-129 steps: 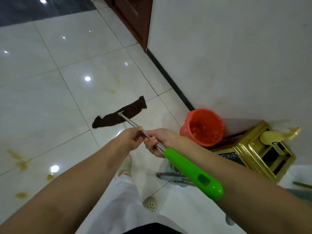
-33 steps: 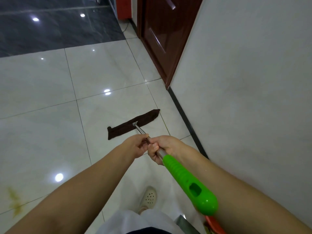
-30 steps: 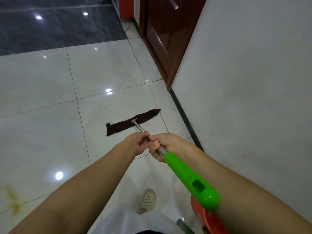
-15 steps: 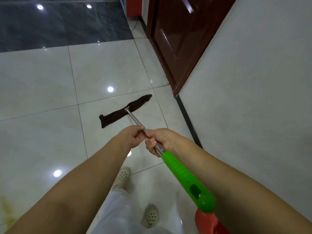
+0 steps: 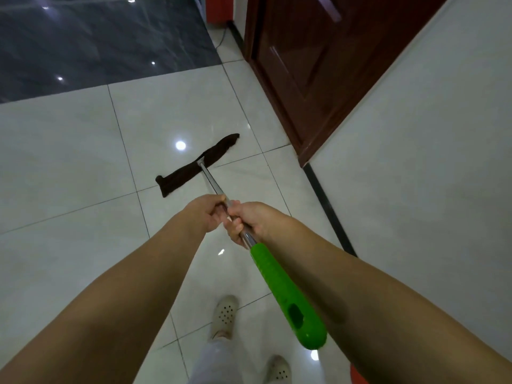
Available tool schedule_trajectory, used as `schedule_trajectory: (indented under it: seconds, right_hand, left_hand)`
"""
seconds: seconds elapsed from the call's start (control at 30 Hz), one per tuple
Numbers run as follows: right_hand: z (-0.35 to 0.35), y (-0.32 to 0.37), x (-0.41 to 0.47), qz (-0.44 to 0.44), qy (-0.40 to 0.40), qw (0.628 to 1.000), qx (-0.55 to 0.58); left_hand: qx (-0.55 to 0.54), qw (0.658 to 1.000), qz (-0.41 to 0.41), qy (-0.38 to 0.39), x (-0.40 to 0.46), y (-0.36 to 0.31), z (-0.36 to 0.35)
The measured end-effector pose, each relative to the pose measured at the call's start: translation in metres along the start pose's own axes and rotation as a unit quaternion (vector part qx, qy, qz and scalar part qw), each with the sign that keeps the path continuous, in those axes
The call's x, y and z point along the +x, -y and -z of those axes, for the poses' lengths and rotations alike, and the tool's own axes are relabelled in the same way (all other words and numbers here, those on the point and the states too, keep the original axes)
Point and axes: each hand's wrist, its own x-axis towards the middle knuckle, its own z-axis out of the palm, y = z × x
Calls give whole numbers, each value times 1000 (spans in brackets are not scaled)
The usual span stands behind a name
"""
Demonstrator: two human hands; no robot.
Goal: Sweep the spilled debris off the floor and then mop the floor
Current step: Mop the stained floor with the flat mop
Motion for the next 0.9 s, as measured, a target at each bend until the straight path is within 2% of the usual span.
schedule_trajectory:
  seconds: [0.13,0.5,0.7,0.9]
  right_hand:
    - [-9,16,18,7,13,999,37]
    - [27,12,-8,11,68,980,188]
    - [54,-12,-31,25,58,968,242]
    - [90,-72,-61,37,43,953,297]
  left_hand:
    - [53,998,0,-31,14,-22,-1]
    - [71,997,-15,-4,20,-5,-29]
    - [105,994,3,21,4,28,-50]
    - [148,988,22,31,-22,92,-61]
